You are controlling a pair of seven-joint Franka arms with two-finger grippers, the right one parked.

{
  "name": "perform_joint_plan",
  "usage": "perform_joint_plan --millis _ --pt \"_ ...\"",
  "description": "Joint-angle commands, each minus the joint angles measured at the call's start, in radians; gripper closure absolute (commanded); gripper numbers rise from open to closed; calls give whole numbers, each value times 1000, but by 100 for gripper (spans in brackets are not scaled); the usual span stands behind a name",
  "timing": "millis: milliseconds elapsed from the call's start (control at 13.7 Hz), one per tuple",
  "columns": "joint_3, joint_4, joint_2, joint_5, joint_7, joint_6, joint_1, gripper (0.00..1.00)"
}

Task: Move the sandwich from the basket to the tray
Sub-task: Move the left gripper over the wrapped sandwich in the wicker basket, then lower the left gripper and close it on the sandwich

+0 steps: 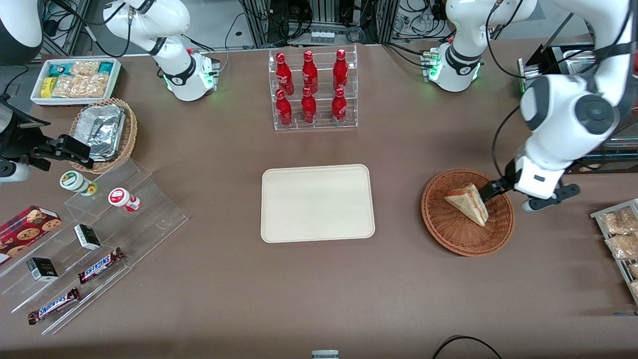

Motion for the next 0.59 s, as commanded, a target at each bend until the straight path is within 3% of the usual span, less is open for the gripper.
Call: perform_joint_plan --millis 0,512 --pt "-26 -75 7 7 -149 95 10 0" --pt "-24 -104 97 8 -150 101 13 0"
